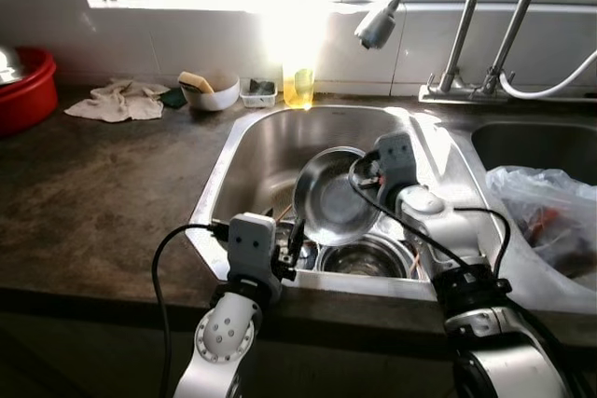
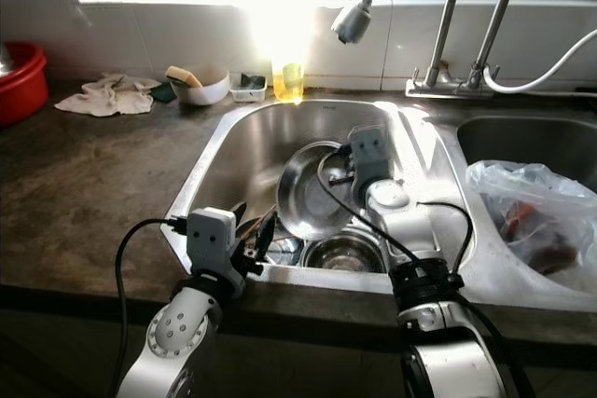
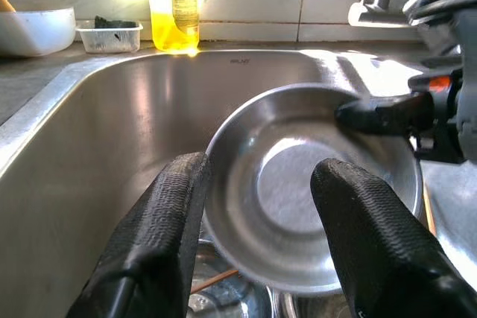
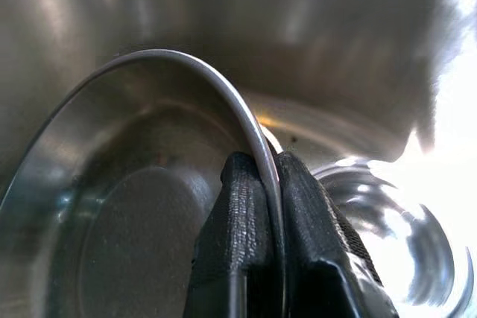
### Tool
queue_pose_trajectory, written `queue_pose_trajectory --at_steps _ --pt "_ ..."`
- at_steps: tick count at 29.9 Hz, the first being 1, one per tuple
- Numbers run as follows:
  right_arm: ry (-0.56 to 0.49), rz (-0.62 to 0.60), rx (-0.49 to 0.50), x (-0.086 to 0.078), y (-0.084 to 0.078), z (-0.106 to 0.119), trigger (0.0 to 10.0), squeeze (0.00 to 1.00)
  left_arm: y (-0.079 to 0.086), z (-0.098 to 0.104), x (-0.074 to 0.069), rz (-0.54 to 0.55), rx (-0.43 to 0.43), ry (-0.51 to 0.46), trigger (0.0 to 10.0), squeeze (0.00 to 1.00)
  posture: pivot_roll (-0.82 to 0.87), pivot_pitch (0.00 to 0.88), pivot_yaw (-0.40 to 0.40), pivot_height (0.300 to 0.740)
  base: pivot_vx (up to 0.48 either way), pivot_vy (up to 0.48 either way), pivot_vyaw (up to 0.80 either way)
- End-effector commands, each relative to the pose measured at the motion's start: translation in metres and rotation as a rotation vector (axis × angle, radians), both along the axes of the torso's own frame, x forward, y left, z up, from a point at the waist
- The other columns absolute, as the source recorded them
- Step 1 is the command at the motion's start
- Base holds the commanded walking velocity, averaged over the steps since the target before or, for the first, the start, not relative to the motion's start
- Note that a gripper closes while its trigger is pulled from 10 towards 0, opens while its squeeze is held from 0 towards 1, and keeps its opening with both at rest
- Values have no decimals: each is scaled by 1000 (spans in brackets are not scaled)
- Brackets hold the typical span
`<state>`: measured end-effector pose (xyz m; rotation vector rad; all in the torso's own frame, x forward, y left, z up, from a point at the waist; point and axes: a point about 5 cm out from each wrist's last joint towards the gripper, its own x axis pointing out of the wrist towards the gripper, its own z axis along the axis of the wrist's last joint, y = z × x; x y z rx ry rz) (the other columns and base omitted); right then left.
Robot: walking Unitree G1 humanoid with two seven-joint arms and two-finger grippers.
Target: Kitchen organization
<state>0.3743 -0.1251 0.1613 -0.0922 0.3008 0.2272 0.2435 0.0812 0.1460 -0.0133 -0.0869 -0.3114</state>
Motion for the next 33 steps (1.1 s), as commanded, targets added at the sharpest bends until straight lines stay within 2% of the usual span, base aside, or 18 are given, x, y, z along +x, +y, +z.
queue_pose_trajectory --at_steps 1,7,8,9,10,11,18,22,23,24,25,27,31,33 --pt "-24 45 14 4 7 11 10000 0 2 3 -2 8 7 -7 10000 0 90 58 -30 740 0 0 0" --pt "36 71 36 3 14 -3 10000 0 2 3 -1 14 15 -8 10000 0 94 60 -29 740 0 0 0" --pt "38 74 37 2 15 -5 10000 63 2 3 -1 15 15 -7 10000 0 92 59 -26 740 0 0 0" --pt "37 76 36 2 16 -6 10000 63 2 3 -1 17 15 -5 10000 0 92 59 -26 740 0 0 0" --pt "39 77 38 1 16 -6 10000 937 2 2 -1 16 16 -5 10000 0 93 55 -26 740 0 0 0" --pt "39 73 43 1 17 -7 10000 1000 2 2 -1 15 17 -5 10000 0 93 55 -26 740 0 0 0" --pt "12 54 69 -1 14 -6 10000 1000 2 3 2 6 18 -11 10000 0 87 44 -22 740 0 0 0" --pt "-69 6 101 -4 8 1 10000 1000 1 3 3 4 19 -15 10000 0 87 34 -22 740 0 0 0" --pt "-127 -24 107 -7 4 7 10000 0 1 3 3 3 20 -15 10000 0 83 29 -19 740 0 0 0" --pt "-127 -24 107 -7 4 7 10000 0 1 3 3 3 20 -15 10000 0 83 29 -19 740 0 0 0" --pt "-184 -34 120 -11 3 14 10000 0 1 3 4 2 21 -16 10000 0 80 24 -17 740 0 0 0" --pt "-211 -34 128 -13 3 17 10000 0 1 3 4 1 20 -18 10000 0 80 24 -17 740 0 0 0" --pt "-370 -54 91 -34 0 35 10000 0 1 2 4 -10 30 -19 10000 0 71 12 -10 740 0 0 0" --pt "-397 -55 94 -40 0 38 10000 0 2 2 4 -12 34 -19 10000 0 68 9 -9 740 0 0 0"
